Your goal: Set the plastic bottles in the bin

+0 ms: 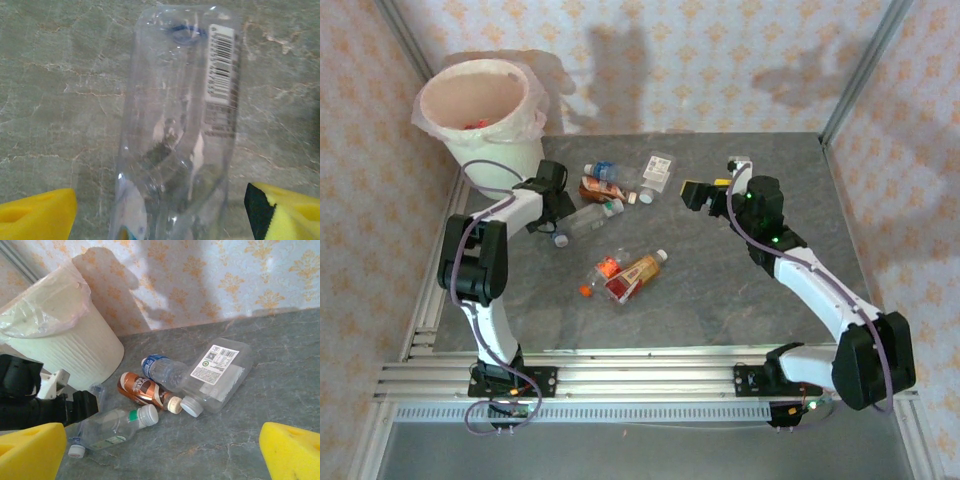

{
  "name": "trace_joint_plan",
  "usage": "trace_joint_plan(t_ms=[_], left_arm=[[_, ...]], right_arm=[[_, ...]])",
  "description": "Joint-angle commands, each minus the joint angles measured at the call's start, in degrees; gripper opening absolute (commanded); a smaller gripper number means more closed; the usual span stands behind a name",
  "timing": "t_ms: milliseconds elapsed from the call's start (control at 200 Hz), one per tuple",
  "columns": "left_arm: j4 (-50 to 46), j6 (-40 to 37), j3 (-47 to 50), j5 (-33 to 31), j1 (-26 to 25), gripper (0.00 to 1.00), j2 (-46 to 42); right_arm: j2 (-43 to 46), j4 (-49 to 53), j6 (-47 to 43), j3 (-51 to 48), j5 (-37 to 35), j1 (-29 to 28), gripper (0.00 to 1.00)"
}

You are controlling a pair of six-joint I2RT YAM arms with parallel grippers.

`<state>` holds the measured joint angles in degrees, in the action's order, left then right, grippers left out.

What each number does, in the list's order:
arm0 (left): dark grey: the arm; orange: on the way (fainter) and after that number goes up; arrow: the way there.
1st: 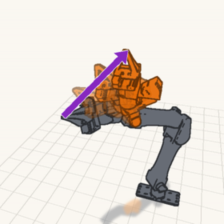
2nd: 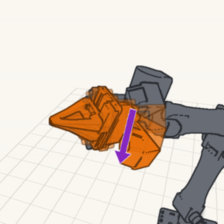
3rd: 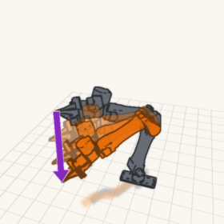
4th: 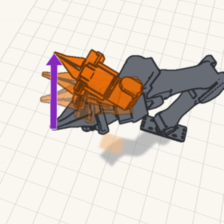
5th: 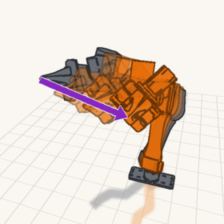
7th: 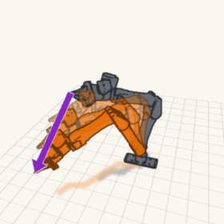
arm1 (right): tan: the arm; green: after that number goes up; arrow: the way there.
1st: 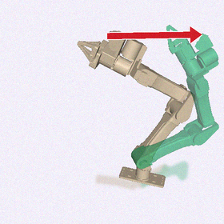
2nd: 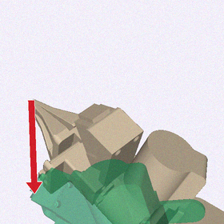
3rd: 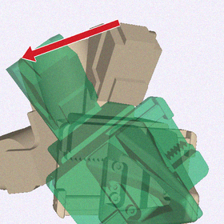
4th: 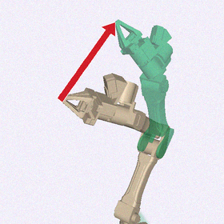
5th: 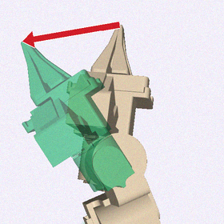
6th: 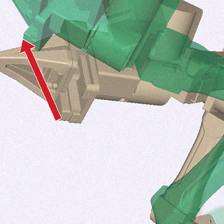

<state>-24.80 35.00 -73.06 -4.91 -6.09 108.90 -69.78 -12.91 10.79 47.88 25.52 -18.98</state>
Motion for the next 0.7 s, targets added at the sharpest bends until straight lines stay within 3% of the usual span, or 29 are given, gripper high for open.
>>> trace_joint_plan(t_ms=[0, 105, 325, 530, 690], left_arm=[[1.8, 2.2, -2.3, -2.0, 1.0, 0.87, 2.7], [2.1, 2.2, -3.1, -1.6, 1.2, 0.83, 4.7], [4.2, 1.2, -0.3, -1.5, 0.8, 0.65, 3.7], [3.7, -2.7, 3.9, -4.0, -0.1, 0.61, -9.3], [8.3, -11.9, 5.9, -2.5, -5.2, 0.61, -24.0]], right_arm=[[1.5, -0.1, -1.8, -0.8, -0.2, -0.3, 0.99], [1.3, -0.3, -1.9, -0.9, -0.3, -0.3, 0.99], [0.8, -0.9, -1.4, -0.8, -0.7, -0.3, 0.99], [0.5, -1.2, -1.7, -0.5, -1.2, -0.3, 0.99], [-0.1, -2.1, -1.5, 0.0, -2.1, -0.3, 0.99]])
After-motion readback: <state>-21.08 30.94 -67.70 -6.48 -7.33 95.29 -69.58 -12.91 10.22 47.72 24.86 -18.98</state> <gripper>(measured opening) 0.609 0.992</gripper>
